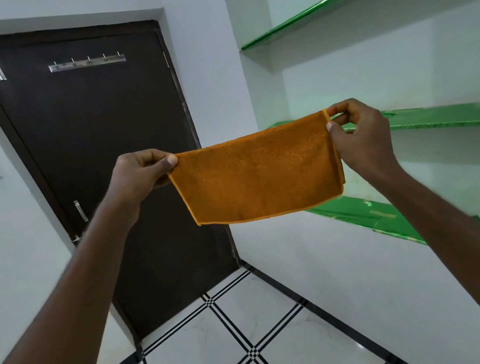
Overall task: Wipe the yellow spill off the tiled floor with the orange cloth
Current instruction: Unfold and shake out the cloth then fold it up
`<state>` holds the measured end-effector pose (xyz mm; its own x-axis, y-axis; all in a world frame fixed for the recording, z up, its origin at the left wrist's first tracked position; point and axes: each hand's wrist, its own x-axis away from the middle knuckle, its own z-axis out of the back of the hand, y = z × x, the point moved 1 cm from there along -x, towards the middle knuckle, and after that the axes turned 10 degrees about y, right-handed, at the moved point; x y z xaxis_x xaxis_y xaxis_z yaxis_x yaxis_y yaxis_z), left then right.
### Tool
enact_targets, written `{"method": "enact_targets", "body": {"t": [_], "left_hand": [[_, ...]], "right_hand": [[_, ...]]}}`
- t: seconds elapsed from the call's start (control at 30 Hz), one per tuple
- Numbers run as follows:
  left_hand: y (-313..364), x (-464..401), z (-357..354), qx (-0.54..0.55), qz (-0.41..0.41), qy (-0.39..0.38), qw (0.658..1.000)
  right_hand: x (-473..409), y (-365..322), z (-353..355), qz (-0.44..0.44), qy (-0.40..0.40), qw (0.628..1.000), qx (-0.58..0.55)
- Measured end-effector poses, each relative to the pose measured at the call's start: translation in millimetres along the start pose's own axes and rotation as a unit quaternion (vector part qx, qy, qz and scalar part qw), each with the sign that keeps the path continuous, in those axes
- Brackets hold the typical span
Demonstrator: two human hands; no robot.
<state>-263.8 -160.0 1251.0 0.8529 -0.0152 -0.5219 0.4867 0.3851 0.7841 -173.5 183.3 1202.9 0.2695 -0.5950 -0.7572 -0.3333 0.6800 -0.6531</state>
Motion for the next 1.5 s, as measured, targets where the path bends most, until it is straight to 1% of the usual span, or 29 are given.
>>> {"method": "enact_targets", "body": {"t": [0.07,0.13,0.27,0.33,0.43,0.57,0.63,0.7,0.73,0.77,0.83,0.87,0.93,0.97,1.0,1.03,1.1,1.13,1.17,1.2,1.23,1.27,1.3,1.33,1.4,1.43,1.47,1.5], "left_hand": [[-3,1,0,0.044,0.023,-0.020,0.999],[-14,3,-5,0.069,0.057,-0.031,0.996],[-47,14,-29,0.074,0.135,-0.043,0.987],[-57,20,-43,0.079,0.163,-0.035,0.983],[-63,26,-58,0.079,0.186,-0.020,0.979],[-61,34,-89,0.050,0.213,-0.013,0.976],[-53,41,-109,0.049,0.235,-0.036,0.970],[-39,51,-128,0.089,0.271,-0.082,0.955],[-31,57,-136,0.112,0.280,-0.106,0.948],[-26,61,-143,0.123,0.276,-0.123,0.945],[-21,67,-151,0.117,0.253,-0.137,0.951],[-20,70,-152,0.108,0.243,-0.138,0.954],[-19,72,-151,0.087,0.212,-0.147,0.962],[-19,72,-151,0.078,0.193,-0.157,0.965],[-18,72,-151,0.072,0.175,-0.165,0.968],[-15,73,-151,0.070,0.158,-0.169,0.970],[-6,72,-148,0.066,0.132,-0.168,0.975],[-2,71,-146,0.065,0.122,-0.170,0.976],[4,70,-142,0.068,0.113,-0.174,0.976],[10,69,-139,0.073,0.104,-0.182,0.975],[17,68,-135,0.080,0.095,-0.188,0.974],[23,66,-131,0.089,0.088,-0.190,0.974],[30,64,-127,0.098,0.081,-0.187,0.974],[34,61,-123,0.106,0.080,-0.180,0.975],[34,55,-119,0.103,0.089,-0.158,0.978],[30,54,-118,0.085,0.098,-0.147,0.981],[21,54,-118,0.057,0.113,-0.137,0.983],[11,55,-118,0.027,0.131,-0.128,0.983]], "right_hand": [[1,8,-6,-0.013,0.005,1.000,0.009],[4,18,-14,-0.054,-0.006,0.998,0.018],[18,44,-27,-0.169,-0.036,0.985,0.020],[28,55,-28,-0.193,-0.043,0.980,0.018],[40,60,-29,-0.181,-0.059,0.981,0.029],[57,41,-30,-0.102,-0.095,0.990,0.018],[68,25,-36,-0.062,-0.133,0.989,0.007],[79,9,-44,-0.032,-0.189,0.981,-0.006],[83,3,-46,-0.035,-0.226,0.973,-0.024],[86,-2,-46,-0.055,-0.263,0.962,-0.049],[87,-7,-38,-0.129,-0.320,0.932,-0.110],[85,-7,-34,-0.158,-0.337,0.919,-0.130],[81,-6,-25,-0.191,-0.360,0.903,-0.140],[79,-4,-21,-0.210,-0.357,0.898,-0.146],[77,-1,-17,-0.233,-0.338,0.898,-0.157],[74,3,-12,-0.255,-0.300,0.904,-0.166],[66,21,-1,-0.295,-0.183,0.923,-0.165],[63,34,5,-0.315,-0.125,0.927,-0.162],[62,48,8,-0.340,-0.085,0.922,-0.161],[65,60,10,-0.376,-0.071,0.910,-0.162],[71,69,9,-0.417,-0.083,0.890,-0.166],[80,75,6,-0.461,-0.119,0.861,-0.177],[92,77,2,-0.506,-0.170,0.822,-0.200],[106,76,-1,-0.550,-0.221,0.770,-0.236],[132,67,-7,-0.612,-0.301,0.644,-0.346],[140,58,-9,-0.620,-0.325,0.594,-0.395],[146,52,-11,-0.631,-0.329,0.565,-0.417],[148,47,-12,-0.639,-0.321,0.558,-0.420]]}}
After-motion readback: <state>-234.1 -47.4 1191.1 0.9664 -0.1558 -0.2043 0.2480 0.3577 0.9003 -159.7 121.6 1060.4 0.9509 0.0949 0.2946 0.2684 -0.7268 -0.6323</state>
